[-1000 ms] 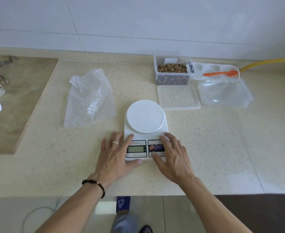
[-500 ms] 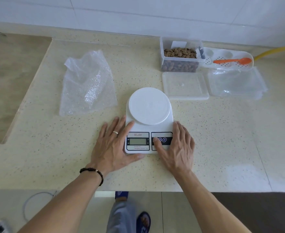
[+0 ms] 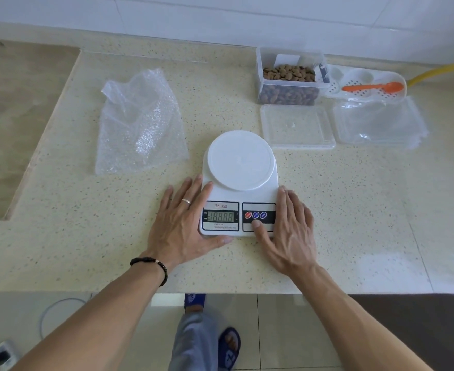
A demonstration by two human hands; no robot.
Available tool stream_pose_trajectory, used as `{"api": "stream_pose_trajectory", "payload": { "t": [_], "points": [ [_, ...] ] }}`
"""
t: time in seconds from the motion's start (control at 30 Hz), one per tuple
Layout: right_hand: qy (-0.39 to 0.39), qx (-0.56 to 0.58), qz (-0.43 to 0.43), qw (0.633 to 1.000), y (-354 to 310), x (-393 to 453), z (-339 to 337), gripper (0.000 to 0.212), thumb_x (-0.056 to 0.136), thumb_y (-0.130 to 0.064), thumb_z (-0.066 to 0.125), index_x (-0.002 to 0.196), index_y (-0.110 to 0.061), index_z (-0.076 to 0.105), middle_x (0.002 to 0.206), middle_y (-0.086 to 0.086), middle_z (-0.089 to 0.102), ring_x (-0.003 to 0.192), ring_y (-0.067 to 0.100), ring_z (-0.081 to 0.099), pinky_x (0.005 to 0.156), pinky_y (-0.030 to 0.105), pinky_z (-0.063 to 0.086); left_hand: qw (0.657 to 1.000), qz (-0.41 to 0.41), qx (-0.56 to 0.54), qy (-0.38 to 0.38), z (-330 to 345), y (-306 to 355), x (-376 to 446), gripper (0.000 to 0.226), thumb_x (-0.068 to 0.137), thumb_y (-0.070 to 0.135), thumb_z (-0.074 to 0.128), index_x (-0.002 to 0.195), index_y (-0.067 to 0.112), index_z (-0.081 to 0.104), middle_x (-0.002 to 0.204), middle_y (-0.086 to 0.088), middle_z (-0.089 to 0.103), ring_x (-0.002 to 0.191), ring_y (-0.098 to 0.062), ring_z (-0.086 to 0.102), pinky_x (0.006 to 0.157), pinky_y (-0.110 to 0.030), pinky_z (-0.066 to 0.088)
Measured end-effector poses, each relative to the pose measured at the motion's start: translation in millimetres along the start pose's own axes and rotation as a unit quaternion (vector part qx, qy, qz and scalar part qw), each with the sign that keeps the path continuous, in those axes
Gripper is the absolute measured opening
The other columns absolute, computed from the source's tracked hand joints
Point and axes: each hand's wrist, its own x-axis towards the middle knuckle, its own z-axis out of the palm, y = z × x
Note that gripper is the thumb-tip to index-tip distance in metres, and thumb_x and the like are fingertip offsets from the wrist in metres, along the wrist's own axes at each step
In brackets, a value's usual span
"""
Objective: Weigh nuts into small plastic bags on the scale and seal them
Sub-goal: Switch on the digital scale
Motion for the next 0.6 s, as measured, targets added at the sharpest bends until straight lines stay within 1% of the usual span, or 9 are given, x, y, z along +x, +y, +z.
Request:
{"api": "stream_pose_trajectory", "payload": {
  "t": [0.17,0.23,0.37,0.5,0.6],
  "points": [
    [0.010,0.023,0.005,1.000,0.2,0.3,0.8,0.078,0.096,-0.061,-0.002,0.156,-0.013,0.012,0.159,0.006,0.030,0.151,0.021,0.011,0.121,0.042,0.014,1.000,-0.005,-0.008,0.004,1.5,-1.7,0.6,0.116,0.064,0.093,0.039,0.150,0.018,0.019,0.161,-0.007,0.017,0.148,-0.022,0.015,0.120,-0.051,0.009],
    [0.011,0.019,0.007,1.000,0.7,0.5,1.9,0.075,0.098,-0.058,-0.002,0.157,-0.014,0.011,0.159,0.006,0.030,0.151,0.020,0.010,0.121,0.041,0.013,1.000,-0.004,-0.009,0.011,1.3,-2.1,1.1,0.116,0.063,0.093,0.041,0.149,0.018,0.020,0.160,-0.008,0.020,0.148,-0.022,0.018,0.120,-0.052,0.013],
    [0.013,0.009,0.004,1.000,-0.9,0.1,2.7,0.075,0.098,-0.058,-0.002,0.157,-0.013,0.009,0.158,0.007,0.031,0.151,0.021,0.011,0.120,0.040,0.011,1.000,-0.002,-0.014,0.021,0.9,-1.4,1.0,0.115,0.064,0.092,0.041,0.148,0.016,0.022,0.158,-0.009,0.024,0.146,-0.024,0.024,0.119,-0.052,0.015],
    [0.010,0.006,0.002,1.000,-1.2,-0.2,1.4,0.077,0.097,-0.060,-0.004,0.157,-0.013,0.008,0.159,0.007,0.031,0.152,0.021,0.010,0.120,0.040,0.011,1.000,-0.005,0.003,0.009,0.2,-1.4,1.0,0.122,0.064,0.094,0.035,0.151,0.011,0.016,0.159,-0.009,0.022,0.146,-0.023,0.024,0.119,-0.052,0.016],
    [0.011,0.005,0.000,1.000,-0.9,0.2,1.2,0.078,0.097,-0.061,-0.005,0.157,-0.013,0.008,0.158,0.006,0.032,0.152,0.021,0.010,0.120,0.040,0.012,1.000,-0.009,0.012,0.002,-0.4,-1.0,1.6,0.125,0.063,0.094,0.034,0.152,0.008,0.014,0.158,-0.009,0.023,0.146,-0.023,0.024,0.119,-0.051,0.017]
  ]
}}
